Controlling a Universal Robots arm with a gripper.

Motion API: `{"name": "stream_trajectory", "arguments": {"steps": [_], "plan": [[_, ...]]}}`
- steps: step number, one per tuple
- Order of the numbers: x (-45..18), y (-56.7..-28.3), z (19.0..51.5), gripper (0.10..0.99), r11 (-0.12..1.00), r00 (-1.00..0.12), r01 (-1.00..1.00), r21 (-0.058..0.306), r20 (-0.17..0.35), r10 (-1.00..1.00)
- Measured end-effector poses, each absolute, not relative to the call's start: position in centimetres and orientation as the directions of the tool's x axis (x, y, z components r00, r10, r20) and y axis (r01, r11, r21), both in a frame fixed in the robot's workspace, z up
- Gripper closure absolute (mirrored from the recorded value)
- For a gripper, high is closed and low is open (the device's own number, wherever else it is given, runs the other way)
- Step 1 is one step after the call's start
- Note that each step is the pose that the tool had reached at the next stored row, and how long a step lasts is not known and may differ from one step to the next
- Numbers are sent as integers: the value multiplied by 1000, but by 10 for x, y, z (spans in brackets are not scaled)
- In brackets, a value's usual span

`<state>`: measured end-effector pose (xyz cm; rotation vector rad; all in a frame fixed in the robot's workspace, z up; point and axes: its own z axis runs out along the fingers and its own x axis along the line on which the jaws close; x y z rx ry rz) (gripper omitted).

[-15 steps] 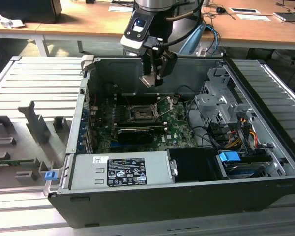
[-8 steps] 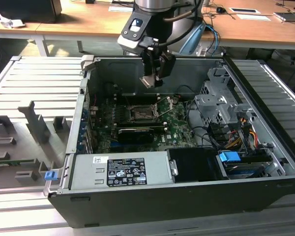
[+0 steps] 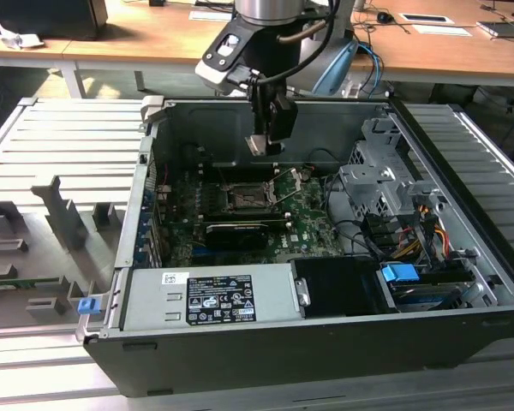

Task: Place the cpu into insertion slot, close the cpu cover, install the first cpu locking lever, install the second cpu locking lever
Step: 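Place the cpu into insertion slot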

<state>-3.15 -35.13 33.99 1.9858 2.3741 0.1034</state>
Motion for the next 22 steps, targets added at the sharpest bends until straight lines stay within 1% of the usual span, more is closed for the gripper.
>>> {"name": "stream_trajectory", "arguments": {"steps": [2, 6, 13, 14, 22], "plan": [[-32, -351, 334, 557, 143, -145, 986, 80, 8, 989], [-32, -350, 325, 557, 128, -129, 989, 80, 8, 992], [-32, -350, 315, 557, 19, -20, 997, 80, 7, 1000], [-32, -350, 314, 557, 12, -12, 997, 79, -1, 1000], [-32, -349, 297, 557, 12, -12, 997, 77, -4, 1000]]}}
